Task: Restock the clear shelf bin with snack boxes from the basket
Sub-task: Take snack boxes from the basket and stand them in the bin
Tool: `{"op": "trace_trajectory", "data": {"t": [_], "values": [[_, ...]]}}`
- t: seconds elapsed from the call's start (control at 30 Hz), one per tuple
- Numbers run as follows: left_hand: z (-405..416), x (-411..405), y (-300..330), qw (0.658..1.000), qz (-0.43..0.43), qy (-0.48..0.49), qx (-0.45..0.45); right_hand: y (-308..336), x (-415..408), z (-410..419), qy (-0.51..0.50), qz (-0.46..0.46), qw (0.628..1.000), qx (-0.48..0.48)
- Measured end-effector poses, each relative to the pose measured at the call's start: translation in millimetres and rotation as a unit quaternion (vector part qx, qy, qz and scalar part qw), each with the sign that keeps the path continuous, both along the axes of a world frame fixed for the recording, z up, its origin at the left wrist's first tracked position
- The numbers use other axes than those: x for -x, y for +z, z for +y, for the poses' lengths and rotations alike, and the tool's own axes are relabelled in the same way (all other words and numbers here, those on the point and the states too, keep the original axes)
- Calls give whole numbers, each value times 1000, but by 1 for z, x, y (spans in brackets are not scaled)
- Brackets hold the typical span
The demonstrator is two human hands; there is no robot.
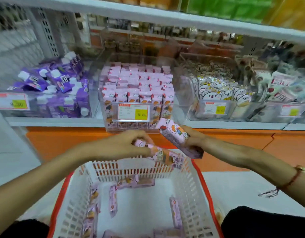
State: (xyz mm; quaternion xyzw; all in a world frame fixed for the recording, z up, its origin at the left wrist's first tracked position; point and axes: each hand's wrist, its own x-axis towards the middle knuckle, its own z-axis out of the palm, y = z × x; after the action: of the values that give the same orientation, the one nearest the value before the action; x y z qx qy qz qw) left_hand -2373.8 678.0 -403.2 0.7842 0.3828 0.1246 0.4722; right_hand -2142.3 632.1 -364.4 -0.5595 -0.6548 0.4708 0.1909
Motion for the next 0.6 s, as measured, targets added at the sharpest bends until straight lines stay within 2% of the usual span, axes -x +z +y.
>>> {"op": "trace_trajectory", "data": {"t": [0.1,0.17,0.37,0.47,0.6], "values": [[-5,2,63,996,-65,-9,-55,25,-10,6,-7,52,997,-59],[0,4,96,991,-94,-4,-94,36,-17,15,-52,97,989,-103],[71,-24,134,952,-167,131,-221,41,-33,65,-193,220,937,-192],[115,-51,124,941,-157,161,-253,42,-43,85,-230,225,923,-210],[166,-76,116,945,-98,161,-269,45,-52,101,-212,194,930,-231]]}}
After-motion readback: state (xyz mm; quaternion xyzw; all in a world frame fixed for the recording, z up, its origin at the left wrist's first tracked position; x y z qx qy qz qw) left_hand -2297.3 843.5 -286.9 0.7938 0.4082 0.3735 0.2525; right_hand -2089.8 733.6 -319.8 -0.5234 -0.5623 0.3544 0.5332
